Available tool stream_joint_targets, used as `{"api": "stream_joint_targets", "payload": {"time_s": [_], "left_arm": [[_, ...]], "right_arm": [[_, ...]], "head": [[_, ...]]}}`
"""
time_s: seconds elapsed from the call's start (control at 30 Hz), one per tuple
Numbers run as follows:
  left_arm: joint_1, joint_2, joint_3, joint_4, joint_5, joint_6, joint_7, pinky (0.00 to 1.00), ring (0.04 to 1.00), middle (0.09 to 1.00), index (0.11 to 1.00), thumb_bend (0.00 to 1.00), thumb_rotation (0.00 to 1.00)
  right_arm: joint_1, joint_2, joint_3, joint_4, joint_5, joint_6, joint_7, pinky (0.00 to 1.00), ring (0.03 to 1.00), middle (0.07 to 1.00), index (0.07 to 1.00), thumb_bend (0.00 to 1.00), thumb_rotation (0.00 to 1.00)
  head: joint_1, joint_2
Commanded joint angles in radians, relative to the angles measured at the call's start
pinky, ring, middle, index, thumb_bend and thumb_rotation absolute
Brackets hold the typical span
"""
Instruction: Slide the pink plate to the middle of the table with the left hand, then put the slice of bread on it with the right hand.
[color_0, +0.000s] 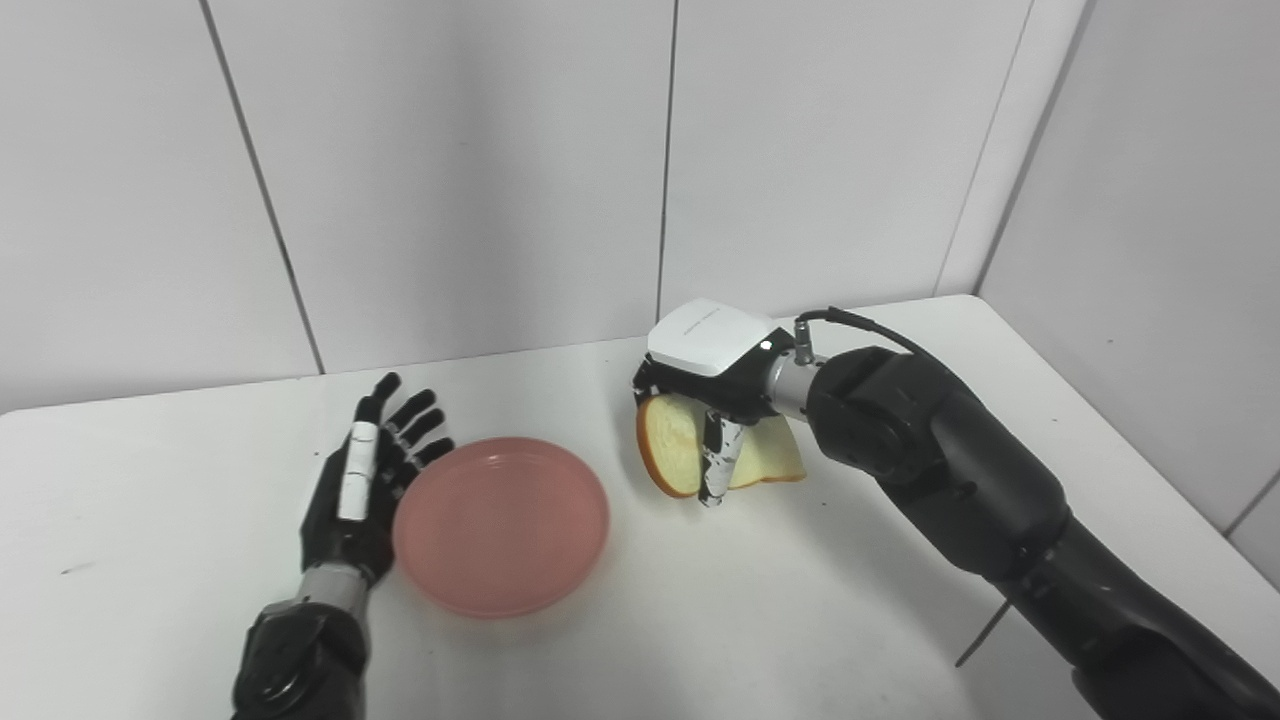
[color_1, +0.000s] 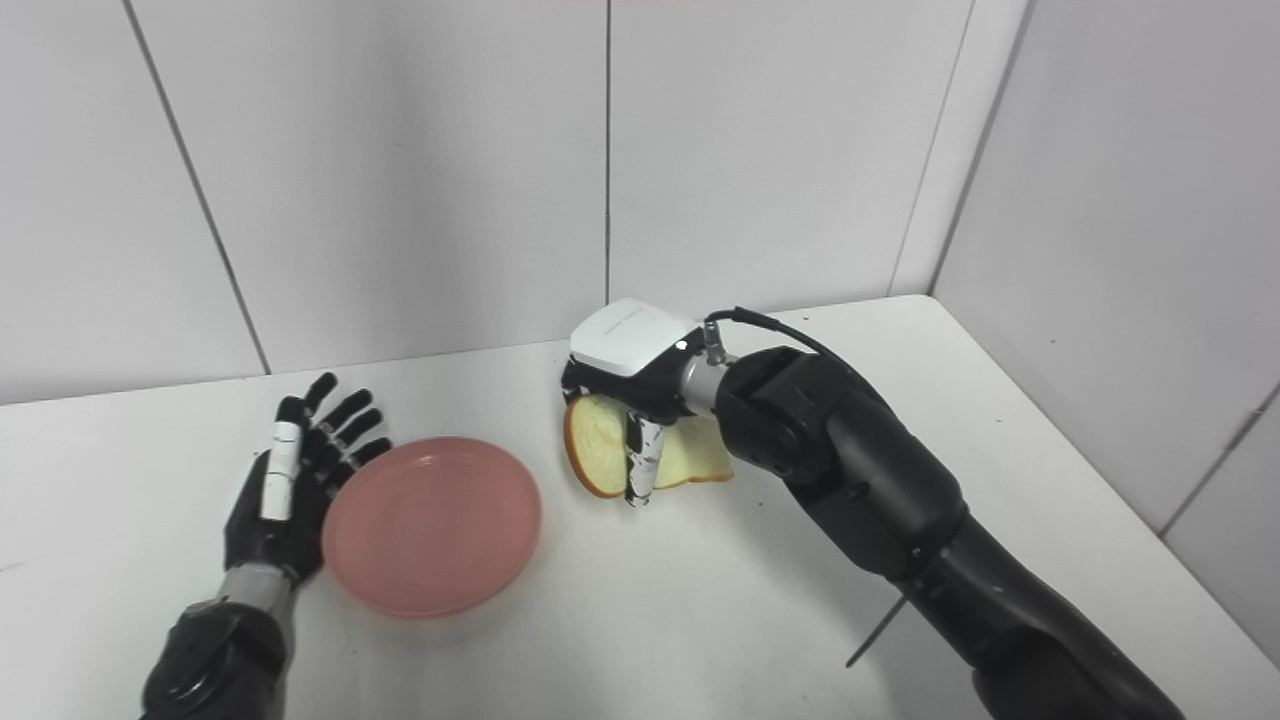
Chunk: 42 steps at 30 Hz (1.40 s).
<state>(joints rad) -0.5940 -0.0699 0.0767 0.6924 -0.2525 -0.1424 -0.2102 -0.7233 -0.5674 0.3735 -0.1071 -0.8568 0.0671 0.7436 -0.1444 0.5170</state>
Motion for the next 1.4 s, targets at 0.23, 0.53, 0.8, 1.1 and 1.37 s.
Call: {"api": "stream_joint_targets", "payload": {"time_s": [0.23, 0.53, 0.8, 1.1, 1.37], "left_arm": [[-0.003, -0.034, -0.013, 0.02, 0.037, 0.006, 0.042, 0.69, 0.815, 0.824, 0.911, 0.89, 0.78], [-0.028, -0.062, -0.024, 0.088, 0.068, -0.054, 0.065, 0.71, 0.819, 0.825, 0.914, 0.9, 0.8], [-0.044, -0.071, -0.016, 0.121, 0.063, -0.082, 0.062, 0.69, 0.812, 0.798, 0.916, 0.9, 0.8], [-0.057, -0.087, -0.011, 0.152, 0.056, -0.096, 0.061, 0.71, 0.842, 0.87, 0.955, 0.93, 0.79], [-0.057, -0.073, -0.016, 0.136, 0.069, -0.086, 0.065, 0.76, 0.925, 0.957, 0.992, 0.91, 0.81]], "right_arm": [[-0.077, 0.11, 0.006, 0.082, -0.004, -0.013, -0.081, 0.26, 0.335, 0.43, 0.524, 0.52, 0.01], [-0.117, 0.185, 0.033, 0.132, 0.005, -0.027, -0.093, 0.24, 0.323, 0.426, 0.528, 0.52, 0.01], [-0.138, 0.236, 0.061, 0.17, 0.016, -0.029, -0.104, 0.27, 0.352, 0.435, 0.523, 0.52, 0.01], [-0.158, 0.255, 0.098, 0.218, 0.013, -0.04, -0.125, 0.28, 0.35, 0.428, 0.53, 0.52, 0.02], [-0.159, 0.266, 0.126, 0.251, 0.015, -0.045, -0.138, 0.26, 0.336, 0.47, 0.495, 0.53, 0.01]], "head": [[0.075, 0.008], [0.197, 0.007], [0.236, 0.009], [0.263, 0.017], [0.256, 0.019]]}}
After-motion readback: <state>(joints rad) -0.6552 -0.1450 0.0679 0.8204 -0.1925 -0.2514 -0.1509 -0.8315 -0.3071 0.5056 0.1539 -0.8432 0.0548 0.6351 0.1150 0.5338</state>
